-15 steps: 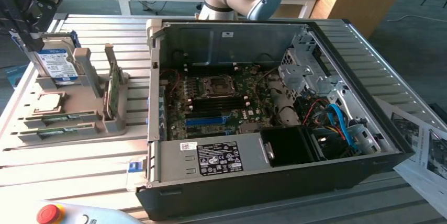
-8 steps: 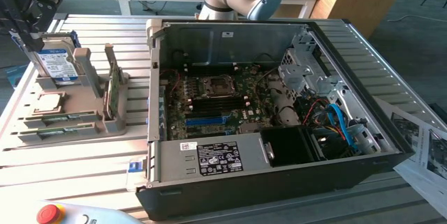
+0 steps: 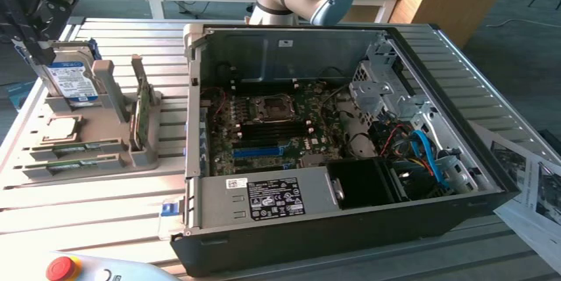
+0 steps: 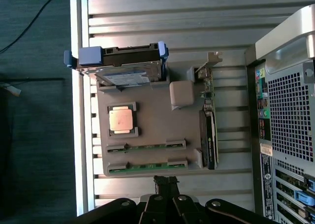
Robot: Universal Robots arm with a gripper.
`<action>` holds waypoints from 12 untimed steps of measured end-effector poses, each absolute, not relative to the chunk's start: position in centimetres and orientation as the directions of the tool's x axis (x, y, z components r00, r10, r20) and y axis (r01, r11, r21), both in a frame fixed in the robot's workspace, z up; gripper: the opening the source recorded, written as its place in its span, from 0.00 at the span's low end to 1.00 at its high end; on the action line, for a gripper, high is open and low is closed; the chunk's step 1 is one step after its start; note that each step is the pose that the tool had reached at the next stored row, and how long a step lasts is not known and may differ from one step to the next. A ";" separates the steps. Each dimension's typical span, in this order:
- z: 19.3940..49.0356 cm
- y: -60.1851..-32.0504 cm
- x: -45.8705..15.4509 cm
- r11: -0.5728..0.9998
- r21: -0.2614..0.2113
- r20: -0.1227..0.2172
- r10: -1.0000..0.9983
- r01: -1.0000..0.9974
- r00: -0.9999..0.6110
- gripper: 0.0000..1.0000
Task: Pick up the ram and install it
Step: 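Pick up the ram and move it above insertion slot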
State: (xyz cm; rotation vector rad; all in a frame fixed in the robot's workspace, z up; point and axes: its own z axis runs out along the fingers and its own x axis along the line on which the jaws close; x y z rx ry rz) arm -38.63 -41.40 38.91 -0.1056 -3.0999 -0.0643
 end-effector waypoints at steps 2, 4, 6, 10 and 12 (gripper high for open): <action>38.9 -41.4 -38.6 0.997 0.040 0.040 0.057 0.058 -0.998 0.11; 38.9 -41.4 -38.6 0.998 0.040 0.040 0.038 0.039 -0.999 0.11; 38.9 -41.4 -38.6 0.999 0.040 0.039 0.014 0.015 -0.999 0.11; 38.9 -41.4 -38.6 0.998 0.040 0.038 -0.048 -0.046 -0.998 0.11; 38.9 -41.4 -38.6 0.996 0.040 0.037 -0.078 -0.077 -0.996 0.11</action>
